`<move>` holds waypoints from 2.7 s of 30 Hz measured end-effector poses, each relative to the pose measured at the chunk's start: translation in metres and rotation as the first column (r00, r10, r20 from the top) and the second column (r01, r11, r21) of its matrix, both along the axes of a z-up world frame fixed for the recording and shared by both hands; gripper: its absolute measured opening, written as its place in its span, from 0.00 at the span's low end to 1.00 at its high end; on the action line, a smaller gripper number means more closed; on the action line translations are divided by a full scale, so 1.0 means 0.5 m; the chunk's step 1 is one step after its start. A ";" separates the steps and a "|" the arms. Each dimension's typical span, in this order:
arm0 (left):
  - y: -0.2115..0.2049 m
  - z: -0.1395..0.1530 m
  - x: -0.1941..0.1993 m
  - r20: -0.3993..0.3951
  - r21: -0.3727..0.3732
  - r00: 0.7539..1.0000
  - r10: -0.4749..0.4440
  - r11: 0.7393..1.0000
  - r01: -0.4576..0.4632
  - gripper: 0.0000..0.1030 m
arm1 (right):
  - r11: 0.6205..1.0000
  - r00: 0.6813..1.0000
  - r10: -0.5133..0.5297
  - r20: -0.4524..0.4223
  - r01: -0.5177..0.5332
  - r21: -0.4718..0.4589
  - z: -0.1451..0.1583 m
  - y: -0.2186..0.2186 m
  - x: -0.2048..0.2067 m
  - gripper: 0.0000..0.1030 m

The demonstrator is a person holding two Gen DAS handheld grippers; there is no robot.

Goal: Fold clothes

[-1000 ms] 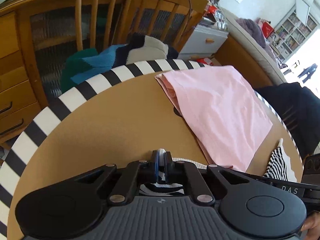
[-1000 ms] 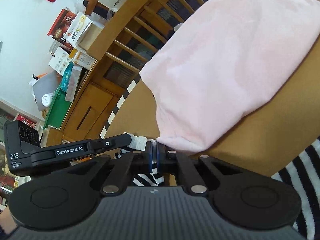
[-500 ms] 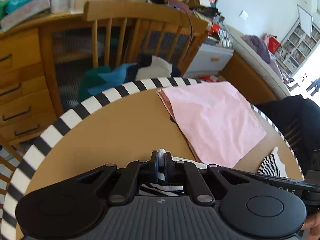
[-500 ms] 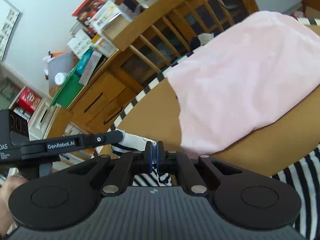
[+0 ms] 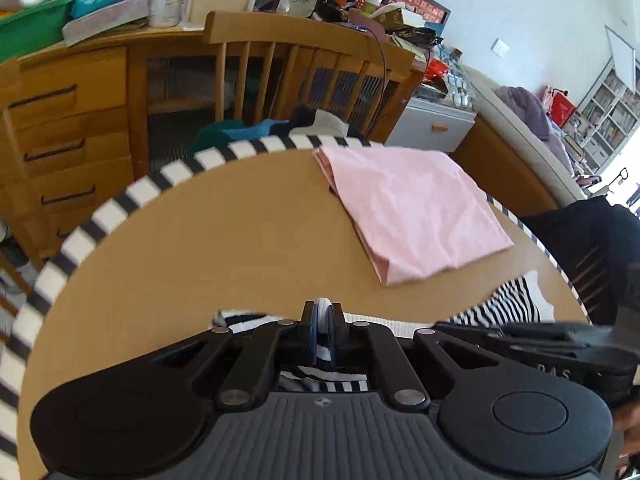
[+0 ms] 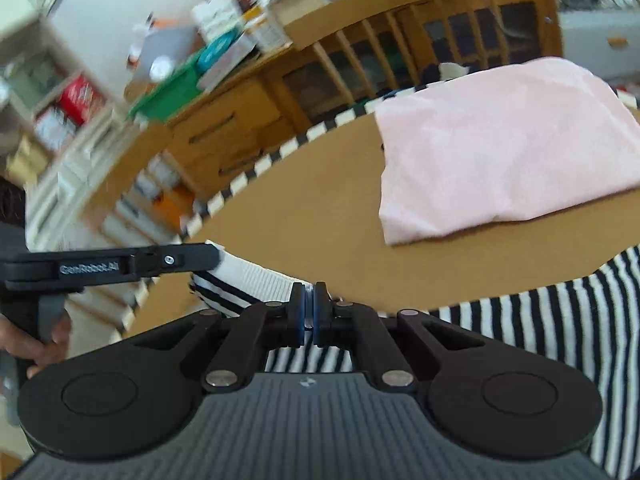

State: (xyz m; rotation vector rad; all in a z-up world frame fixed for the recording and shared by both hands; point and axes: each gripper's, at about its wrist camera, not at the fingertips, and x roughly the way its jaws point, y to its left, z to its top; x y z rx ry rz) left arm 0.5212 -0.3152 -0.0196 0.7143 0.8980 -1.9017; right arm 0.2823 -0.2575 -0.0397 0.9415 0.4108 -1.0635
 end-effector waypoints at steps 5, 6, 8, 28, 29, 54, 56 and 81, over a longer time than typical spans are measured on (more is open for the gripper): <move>0.057 -0.030 0.011 -0.001 0.023 1.000 0.017 1.000 -0.017 0.06 | 0.992 0.987 0.123 -0.104 -0.120 0.030 0.011 0.021 0.033 0.03; 0.064 -0.034 0.013 -0.003 0.026 1.000 0.020 0.999 -0.020 0.06 | 0.989 0.982 0.145 -0.122 -0.141 0.036 0.013 0.025 0.041 0.03; 0.078 -0.043 0.016 -0.006 0.032 1.000 0.027 0.999 -0.027 0.06 | 0.984 0.973 0.178 -0.145 -0.171 0.058 0.015 0.032 0.051 0.03; 0.157 -0.091 0.019 -0.006 0.028 0.999 0.037 0.999 -0.037 0.07 | 0.952 0.926 0.305 -0.225 -0.287 0.106 -0.017 0.045 0.068 0.04; 0.160 -0.096 0.019 -0.005 0.032 0.999 0.036 0.999 -0.036 0.07 | 0.950 0.923 0.311 -0.226 -0.294 0.108 -0.019 0.046 0.067 0.04; 0.243 -0.080 -0.033 0.015 -0.027 0.999 0.046 0.999 -0.046 0.19 | 0.895 0.844 0.445 -0.299 -0.431 0.117 0.001 0.074 0.097 0.17; 0.236 -0.089 -0.048 0.051 -0.022 0.997 0.064 0.998 -0.063 0.19 | 0.894 0.833 0.447 -0.325 -0.427 0.136 -0.018 0.073 0.110 0.17; 0.261 -0.109 -0.051 0.066 -0.044 0.980 0.187 0.982 -0.184 0.20 | 0.918 0.832 0.358 -0.422 -0.396 -0.002 -0.037 0.138 0.125 0.18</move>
